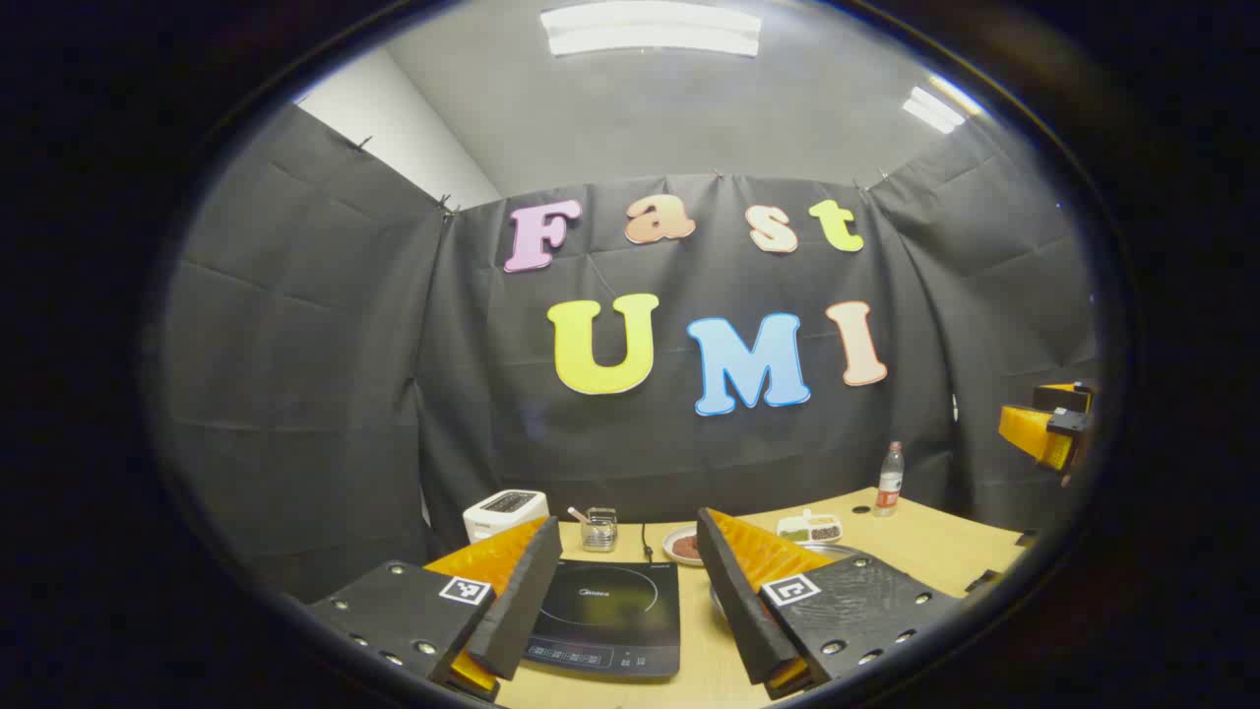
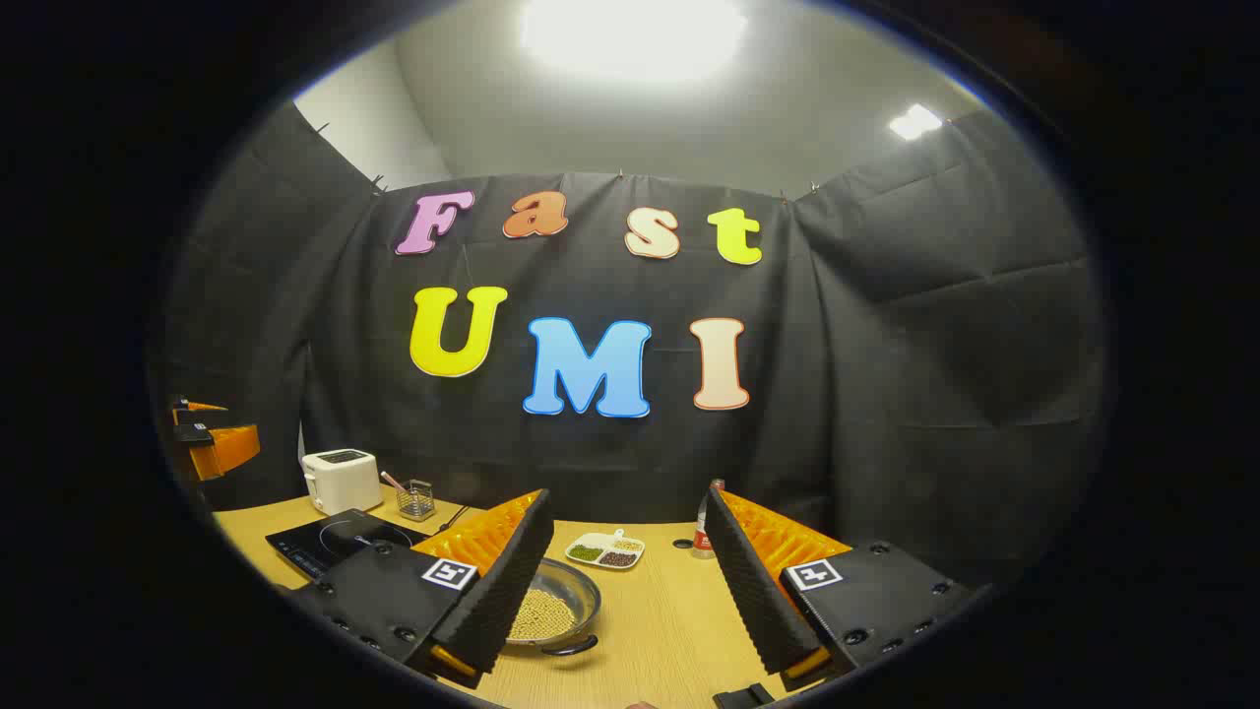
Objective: First push the handle of the pot to place it horizontally, then grasp the pot with both hands and set it on the induction cooktop.
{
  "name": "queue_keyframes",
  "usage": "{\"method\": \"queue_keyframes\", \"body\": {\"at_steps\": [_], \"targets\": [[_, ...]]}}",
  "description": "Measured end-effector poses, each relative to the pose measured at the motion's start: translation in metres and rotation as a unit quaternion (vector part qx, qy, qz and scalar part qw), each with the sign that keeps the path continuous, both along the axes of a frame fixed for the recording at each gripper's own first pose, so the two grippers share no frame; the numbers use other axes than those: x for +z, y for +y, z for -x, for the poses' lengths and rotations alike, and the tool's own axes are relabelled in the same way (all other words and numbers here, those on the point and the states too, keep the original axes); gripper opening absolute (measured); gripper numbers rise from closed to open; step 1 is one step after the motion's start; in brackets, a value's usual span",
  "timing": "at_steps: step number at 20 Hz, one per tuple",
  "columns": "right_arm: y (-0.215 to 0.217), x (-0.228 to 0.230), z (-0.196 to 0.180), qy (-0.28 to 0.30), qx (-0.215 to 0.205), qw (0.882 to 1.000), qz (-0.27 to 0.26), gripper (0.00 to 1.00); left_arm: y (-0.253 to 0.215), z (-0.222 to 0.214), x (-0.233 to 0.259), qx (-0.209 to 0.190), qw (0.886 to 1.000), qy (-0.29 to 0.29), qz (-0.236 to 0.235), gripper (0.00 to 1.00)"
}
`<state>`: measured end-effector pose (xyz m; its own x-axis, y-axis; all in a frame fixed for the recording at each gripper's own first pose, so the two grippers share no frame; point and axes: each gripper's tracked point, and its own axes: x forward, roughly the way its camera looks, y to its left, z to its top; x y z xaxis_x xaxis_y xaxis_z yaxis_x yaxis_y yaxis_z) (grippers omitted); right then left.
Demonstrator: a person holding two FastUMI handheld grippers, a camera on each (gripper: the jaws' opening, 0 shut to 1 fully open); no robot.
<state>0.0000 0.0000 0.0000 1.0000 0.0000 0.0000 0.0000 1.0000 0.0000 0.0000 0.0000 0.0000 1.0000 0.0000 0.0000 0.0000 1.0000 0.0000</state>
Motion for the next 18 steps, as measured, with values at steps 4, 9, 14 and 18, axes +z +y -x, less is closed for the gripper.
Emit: {"method": "queue_keyframes", "body": {"at_steps": [4,9,14,18], "targets": [[-0.0012,-0.0026,0.0008,0.006,-0.003,1.0,-0.007,0.98,0.0001,-0.0015,-0.0022,0.002,1.0,0.001,0.002,0.82],[-0.0034,-0.0054,-0.0019,0.012,-0.006,1.0,-0.014,0.98,0.0011,-0.0029,-0.002,0.004,1.0,0.0,-0.001,0.82],[-0.0033,-0.0072,-0.006,0.015,-0.006,1.0,-0.013,0.98,-0.0002,-0.005,-0.0005,0.003,1.0,0.0,-0.002,0.84],[-0.0033,-0.0072,-0.0078,0.017,-0.004,1.0,-0.014,0.98,-0.001,-0.006,-0.001,0.004,1.0,-0.002,-0.002,0.84]]}}
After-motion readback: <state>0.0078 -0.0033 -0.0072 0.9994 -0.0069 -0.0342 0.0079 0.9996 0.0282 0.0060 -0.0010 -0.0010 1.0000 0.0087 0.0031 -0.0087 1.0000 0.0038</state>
